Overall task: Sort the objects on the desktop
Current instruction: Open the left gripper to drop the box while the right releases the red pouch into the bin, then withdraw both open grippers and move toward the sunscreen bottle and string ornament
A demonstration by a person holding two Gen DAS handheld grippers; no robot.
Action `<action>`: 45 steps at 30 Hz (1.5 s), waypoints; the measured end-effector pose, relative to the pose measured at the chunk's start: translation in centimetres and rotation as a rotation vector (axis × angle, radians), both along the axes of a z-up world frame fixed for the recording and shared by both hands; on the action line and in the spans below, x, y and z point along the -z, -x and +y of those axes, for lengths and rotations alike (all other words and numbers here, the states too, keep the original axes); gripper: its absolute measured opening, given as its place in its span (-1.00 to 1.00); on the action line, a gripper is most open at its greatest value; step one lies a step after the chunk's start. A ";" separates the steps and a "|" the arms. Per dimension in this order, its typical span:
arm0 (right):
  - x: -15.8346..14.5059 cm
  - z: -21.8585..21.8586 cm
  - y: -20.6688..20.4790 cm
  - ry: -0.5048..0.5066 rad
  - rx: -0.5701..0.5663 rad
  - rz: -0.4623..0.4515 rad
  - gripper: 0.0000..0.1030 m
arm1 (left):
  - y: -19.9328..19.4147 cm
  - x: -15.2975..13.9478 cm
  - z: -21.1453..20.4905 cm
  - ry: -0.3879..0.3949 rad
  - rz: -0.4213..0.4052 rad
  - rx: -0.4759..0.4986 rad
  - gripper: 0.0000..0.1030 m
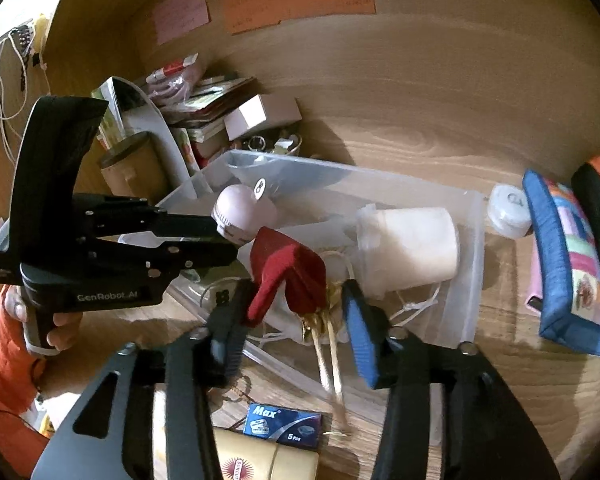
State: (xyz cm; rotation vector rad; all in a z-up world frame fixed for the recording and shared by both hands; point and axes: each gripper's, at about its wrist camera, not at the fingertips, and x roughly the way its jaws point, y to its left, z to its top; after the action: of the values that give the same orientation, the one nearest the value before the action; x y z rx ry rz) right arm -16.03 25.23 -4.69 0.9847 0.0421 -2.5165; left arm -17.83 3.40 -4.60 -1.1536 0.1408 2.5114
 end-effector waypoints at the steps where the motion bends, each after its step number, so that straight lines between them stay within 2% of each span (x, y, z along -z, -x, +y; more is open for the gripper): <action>1: -0.1 0.1 -0.1 0.000 0.006 0.008 -0.03 | 0.0 -0.1 0.0 0.002 0.004 0.000 -0.09; 3: -0.2 0.2 -0.1 -0.005 0.022 0.021 0.00 | -0.1 -0.2 0.0 0.006 0.009 0.001 -0.07; 7: -0.4 1.0 0.2 0.018 0.064 0.028 0.11 | -0.3 -0.4 -0.1 0.018 0.028 -0.012 0.12; 14: -1.0 3.7 0.6 0.098 0.174 0.042 0.18 | -0.7 -1.7 -0.3 0.032 0.061 -0.033 0.14; 20: -1.7 4.5 0.4 0.123 0.202 0.050 0.18 | -1.8 -2.8 -0.7 0.059 0.095 -0.053 0.20; 26: -3.7 3.9 -1.4 0.107 0.176 0.100 0.20 | -4.3 -4.4 -1.7 0.076 0.155 -0.077 0.38; 30: -4.9 2.7 -3.4 0.083 0.160 0.135 0.44 | -6.1 -5.4 -2.1 0.088 0.205 -0.096 0.49; 32: -5.4 2.0 -4.5 0.061 0.154 0.151 0.50 | -7.1 -5.7 -2.3 0.094 0.230 -0.108 0.68; 33: -5.6 1.7 -5.2 0.049 0.154 0.161 0.53 | -7.6 -5.9 -2.4 0.093 0.243 -0.113 0.71; 38: -5.8 0.4 -7.8 0.002 0.148 0.175 0.63 | -9.6 -5.8 -3.1 0.089 0.257 -0.121 0.76; 45: -4.0 -0.7 -10.0 -0.051 0.147 0.122 0.66 | -11.7 -4.2 -4.1 0.091 0.223 -0.124 0.78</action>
State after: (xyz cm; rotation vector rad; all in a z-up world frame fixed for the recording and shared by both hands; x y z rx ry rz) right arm -5.99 24.52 -0.68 0.8810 0.0735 -2.7203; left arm -6.13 -0.65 -0.40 -0.9383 0.2517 2.7651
